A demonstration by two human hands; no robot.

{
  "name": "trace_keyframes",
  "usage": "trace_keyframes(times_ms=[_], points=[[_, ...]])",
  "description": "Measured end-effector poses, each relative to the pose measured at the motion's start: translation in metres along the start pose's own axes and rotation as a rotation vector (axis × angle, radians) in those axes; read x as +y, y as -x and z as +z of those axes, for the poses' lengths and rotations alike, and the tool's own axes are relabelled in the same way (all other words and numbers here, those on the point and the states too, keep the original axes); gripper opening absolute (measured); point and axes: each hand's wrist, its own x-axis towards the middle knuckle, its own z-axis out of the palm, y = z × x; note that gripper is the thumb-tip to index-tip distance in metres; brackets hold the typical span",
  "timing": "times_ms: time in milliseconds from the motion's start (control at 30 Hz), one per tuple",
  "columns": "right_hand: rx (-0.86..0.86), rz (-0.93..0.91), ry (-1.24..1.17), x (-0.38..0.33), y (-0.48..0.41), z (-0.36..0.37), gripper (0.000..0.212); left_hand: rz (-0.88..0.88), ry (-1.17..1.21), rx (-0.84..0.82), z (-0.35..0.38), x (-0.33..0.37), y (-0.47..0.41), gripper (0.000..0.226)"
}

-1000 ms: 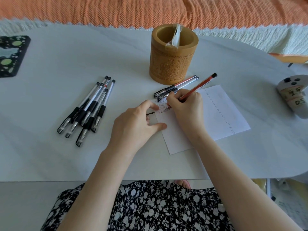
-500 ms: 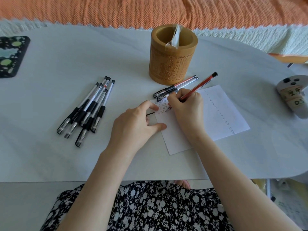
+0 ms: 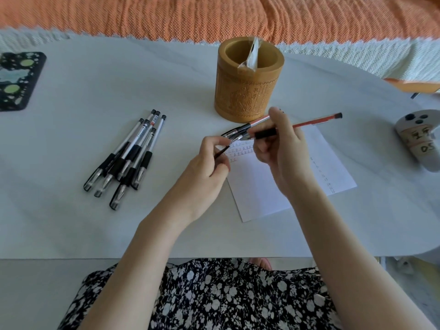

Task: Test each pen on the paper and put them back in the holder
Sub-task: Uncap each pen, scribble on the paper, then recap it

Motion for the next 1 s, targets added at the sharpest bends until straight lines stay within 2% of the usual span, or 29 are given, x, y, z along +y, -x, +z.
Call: trace_keyframes(times_ms=[133, 367, 567, 767, 1000], points=[[-0.028, 0.075, -0.037, -0.003, 0.004, 0.000, 0.030, 0.046, 0.066, -0.043, 0.000, 0.001, 0.002, 0.033], [-0.058, 0.087, 0.071, -0.001, 0.008, 0.005, 0.032, 0.062, 0.091, -0.053, 0.001, 0.001, 0.002, 0.038], [-0.200, 0.070, 0.220, 0.001, 0.011, 0.007, 0.032, 0.078, 0.087, -0.059, 0.004, 0.002, 0.002, 0.040], [-0.302, 0.024, 0.181, 0.000, 0.012, -0.003, 0.026, 0.171, 0.124, 0.061, -0.001, 0.001, -0.001, 0.036], [-0.273, -0.026, 0.199, 0.002, 0.012, -0.005, 0.022, 0.094, 0.229, 0.196, -0.003, 0.001, 0.000, 0.011]])
